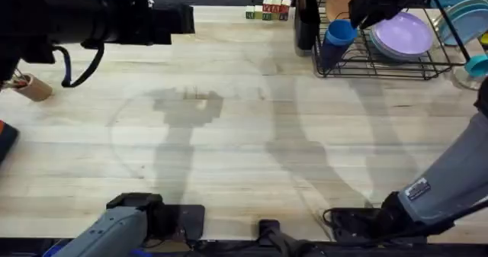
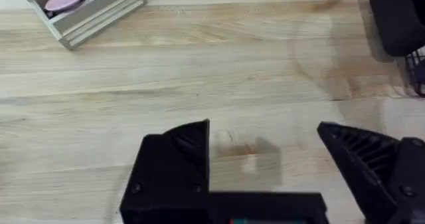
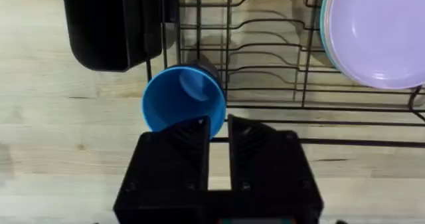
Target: Pick up the cup on the table and put them onto the rack.
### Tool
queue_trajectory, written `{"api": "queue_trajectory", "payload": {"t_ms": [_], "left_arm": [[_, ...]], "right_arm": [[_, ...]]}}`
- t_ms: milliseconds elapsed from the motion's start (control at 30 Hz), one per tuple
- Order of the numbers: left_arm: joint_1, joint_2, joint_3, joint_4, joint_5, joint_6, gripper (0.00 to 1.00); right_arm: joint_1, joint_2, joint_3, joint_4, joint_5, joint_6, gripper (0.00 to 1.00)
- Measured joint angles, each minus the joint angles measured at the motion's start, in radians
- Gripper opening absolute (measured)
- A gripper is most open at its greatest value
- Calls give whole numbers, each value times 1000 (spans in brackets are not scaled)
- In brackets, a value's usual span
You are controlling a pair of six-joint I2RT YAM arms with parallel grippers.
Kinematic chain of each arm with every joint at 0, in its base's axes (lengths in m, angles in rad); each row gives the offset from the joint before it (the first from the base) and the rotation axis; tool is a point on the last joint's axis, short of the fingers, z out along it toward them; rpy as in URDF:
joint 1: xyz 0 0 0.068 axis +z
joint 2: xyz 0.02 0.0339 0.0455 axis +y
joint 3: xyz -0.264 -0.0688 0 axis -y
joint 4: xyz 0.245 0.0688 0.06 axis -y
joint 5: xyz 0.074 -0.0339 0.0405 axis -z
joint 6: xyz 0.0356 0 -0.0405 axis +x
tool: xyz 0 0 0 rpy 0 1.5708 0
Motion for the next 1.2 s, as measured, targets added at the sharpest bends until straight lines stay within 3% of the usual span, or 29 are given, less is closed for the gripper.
{"api": "queue_trajectory", "payload": {"t_ms": [367,467,600,667,833,1067,1200], "left_arm": [[0,0,0,0,0,0,994],[0,0,0,0,0,0,994],[0,0,0,0,0,0,994],[0,0,0,0,0,0,994],[0,0,0,0,0,0,994],[0,0,0,0,0,0,994],[0,0,0,0,0,0,993]], "right_arm": [[0,0,7,-19,0,-2,226],[0,0,49,-72,-1,-15,300],[0,-14,116,-119,-1,-31,326],[0,-36,125,-136,-1,-46,422],[0,-118,126,-158,-1,-84,967],[0,-261,119,-178,-28,-93,992],[0,-356,34,-168,-36,-97,992]]}}
